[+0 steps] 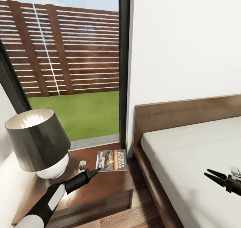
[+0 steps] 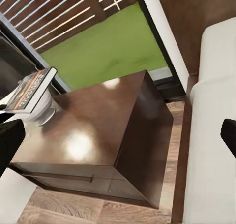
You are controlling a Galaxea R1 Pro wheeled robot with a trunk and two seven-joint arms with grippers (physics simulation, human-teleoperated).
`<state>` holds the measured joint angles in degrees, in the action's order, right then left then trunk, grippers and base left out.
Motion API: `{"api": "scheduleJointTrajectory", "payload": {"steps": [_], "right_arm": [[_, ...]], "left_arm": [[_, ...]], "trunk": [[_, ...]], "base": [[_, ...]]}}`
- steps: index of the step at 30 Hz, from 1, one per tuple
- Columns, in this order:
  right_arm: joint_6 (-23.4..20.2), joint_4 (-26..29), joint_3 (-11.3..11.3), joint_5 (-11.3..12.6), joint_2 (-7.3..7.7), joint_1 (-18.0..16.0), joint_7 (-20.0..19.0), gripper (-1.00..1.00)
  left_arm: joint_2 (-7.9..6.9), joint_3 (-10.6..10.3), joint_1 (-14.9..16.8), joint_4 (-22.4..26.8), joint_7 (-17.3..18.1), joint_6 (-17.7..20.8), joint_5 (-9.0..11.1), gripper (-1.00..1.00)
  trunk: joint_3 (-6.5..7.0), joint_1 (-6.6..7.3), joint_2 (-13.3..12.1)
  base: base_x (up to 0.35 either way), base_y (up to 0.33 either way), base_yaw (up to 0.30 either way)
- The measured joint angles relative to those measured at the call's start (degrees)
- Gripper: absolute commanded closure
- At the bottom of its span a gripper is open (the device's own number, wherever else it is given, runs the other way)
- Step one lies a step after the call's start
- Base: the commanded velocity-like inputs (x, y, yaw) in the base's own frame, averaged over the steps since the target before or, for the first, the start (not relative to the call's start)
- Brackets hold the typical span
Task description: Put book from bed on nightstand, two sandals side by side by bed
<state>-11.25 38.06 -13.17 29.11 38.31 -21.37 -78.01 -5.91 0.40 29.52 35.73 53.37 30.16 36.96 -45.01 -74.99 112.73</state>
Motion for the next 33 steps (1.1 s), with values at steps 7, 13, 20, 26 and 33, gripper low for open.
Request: {"api": "scheduleJointTrajectory", "payload": {"steps": [7, 13, 20, 26, 33], "right_arm": [[-1.14, -0.16, -0.09, 0.06, -0.55, -0.01, -2.25, -1.00], [-1.16, -0.13, -0.10, 0.05, -0.77, 0.01, -2.40, -1.00], [-1.16, -0.15, -0.10, 0.01, -0.87, 0.00, -2.40, -1.00], [-1.16, -0.08, -0.18, -0.02, -0.87, -0.02, -2.40, -1.00], [-1.16, -0.08, -0.18, -0.02, -0.87, -0.01, -2.40, -1.00]], "left_arm": [[0.10, -0.01, -0.44, -0.12, 0.23, 0.02, 0.00, 1.00], [0.11, -0.01, -0.45, -0.13, 0.17, 0.02, 0.00, 1.00], [0.35, -0.01, -0.45, -0.13, 0.16, 0.03, 0.01, 1.00], [0.37, 0.00, -0.45, -0.13, 0.16, 0.02, 0.00, 1.00], [0.37, -0.01, -0.45, -0.13, 0.16, 0.02, 0.00, 1.00]], "trunk": [[0.00, 0.00, 0.00], [0.00, 0.00, 0.00], [0.00, 0.00, 0.00], [0.00, 0.00, 0.00], [0.00, 0.00, 0.00]], "base": [[0.000, 0.000, 0.000], [0.000, 0.000, 0.000], [0.000, 0.000, 0.000], [0.000, 0.000, 0.000], [0.000, 0.000, 0.002]]}}
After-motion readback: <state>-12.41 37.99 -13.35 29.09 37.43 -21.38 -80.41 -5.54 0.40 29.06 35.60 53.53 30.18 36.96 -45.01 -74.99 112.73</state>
